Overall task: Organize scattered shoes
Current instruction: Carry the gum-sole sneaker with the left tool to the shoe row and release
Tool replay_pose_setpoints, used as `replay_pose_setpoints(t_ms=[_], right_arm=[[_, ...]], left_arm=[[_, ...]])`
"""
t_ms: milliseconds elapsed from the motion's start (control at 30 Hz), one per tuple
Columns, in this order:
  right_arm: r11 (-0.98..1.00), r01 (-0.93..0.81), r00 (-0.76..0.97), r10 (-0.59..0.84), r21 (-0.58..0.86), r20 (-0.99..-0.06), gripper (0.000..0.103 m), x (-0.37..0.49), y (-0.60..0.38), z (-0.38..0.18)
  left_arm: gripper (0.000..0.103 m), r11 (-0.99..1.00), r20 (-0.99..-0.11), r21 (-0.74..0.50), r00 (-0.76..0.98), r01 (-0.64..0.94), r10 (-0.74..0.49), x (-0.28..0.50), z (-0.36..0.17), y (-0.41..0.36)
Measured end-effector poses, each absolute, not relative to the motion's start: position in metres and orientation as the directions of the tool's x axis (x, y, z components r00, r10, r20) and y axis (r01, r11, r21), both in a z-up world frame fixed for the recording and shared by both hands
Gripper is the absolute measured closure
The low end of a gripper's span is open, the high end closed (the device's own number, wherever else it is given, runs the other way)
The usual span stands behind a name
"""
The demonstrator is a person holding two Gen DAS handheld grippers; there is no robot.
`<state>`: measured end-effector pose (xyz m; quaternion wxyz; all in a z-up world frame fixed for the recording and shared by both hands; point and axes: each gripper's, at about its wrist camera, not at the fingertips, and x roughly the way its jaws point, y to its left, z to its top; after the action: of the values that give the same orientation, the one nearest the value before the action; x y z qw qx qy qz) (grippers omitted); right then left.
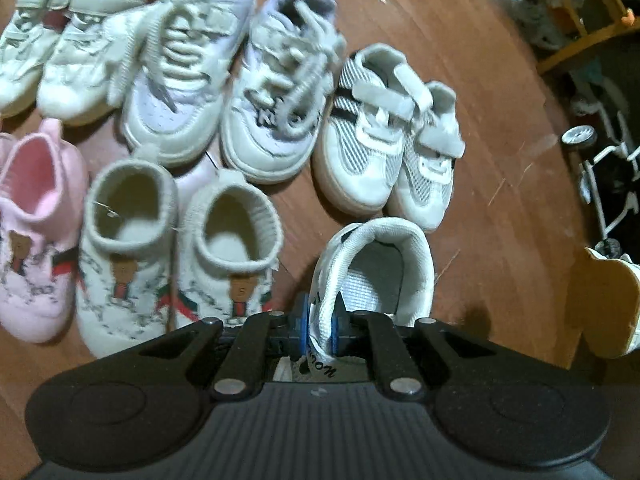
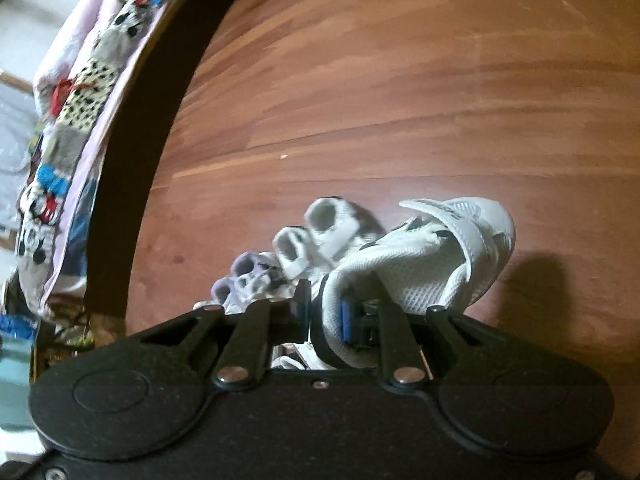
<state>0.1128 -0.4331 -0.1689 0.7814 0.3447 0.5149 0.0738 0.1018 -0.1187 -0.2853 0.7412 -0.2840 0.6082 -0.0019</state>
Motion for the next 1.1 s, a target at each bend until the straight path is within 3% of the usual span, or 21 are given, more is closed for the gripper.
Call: replay_pose_setpoints(t_ms=[467, 533, 567, 667, 900, 1100], right_arm=[[0.720, 0.272, 0.447, 0.493, 0.638, -0.746, 0.088, 0.107, -0.452, -0.187], [0.719, 0.278, 0.445, 0.491, 0.637, -0.749, 0.088, 0.107, -0.454, -0.188], [0.718, 0.283, 0.444, 0.490, 0.636, -0.750, 0.088, 0.106, -0.455, -0.189], [0.715, 0.294, 0.440, 0.488, 0.634, -0.754, 0.088, 0.105, -0.456, -0.190], [0.695, 0.343, 0.435, 0.479, 0.632, -0.763, 0.088, 0.094, -0.458, -0.201], [0.635, 0.445, 0.421, 0.474, 0.631, -0.774, 0.088, 0.077, -0.450, -0.221]], left_arm=[[0.092, 0.883, -0.953, -0.246, 0.264, -0.401, -0.145, 0.113, -0.305, -0.147], [0.085, 0.874, -0.954, -0.255, 0.257, -0.415, -0.156, 0.114, -0.309, -0.148], [0.074, 0.869, -0.954, -0.259, 0.254, -0.422, -0.161, 0.114, -0.311, -0.148], [0.061, 0.849, -0.944, -0.302, 0.262, -0.433, -0.202, 0.113, -0.312, -0.150], [0.061, 0.853, -0.913, -0.361, 0.329, -0.376, -0.242, 0.120, -0.271, -0.143], [0.061, 0.858, -0.859, -0.410, 0.447, -0.309, -0.250, 0.137, -0.191, -0.102]])
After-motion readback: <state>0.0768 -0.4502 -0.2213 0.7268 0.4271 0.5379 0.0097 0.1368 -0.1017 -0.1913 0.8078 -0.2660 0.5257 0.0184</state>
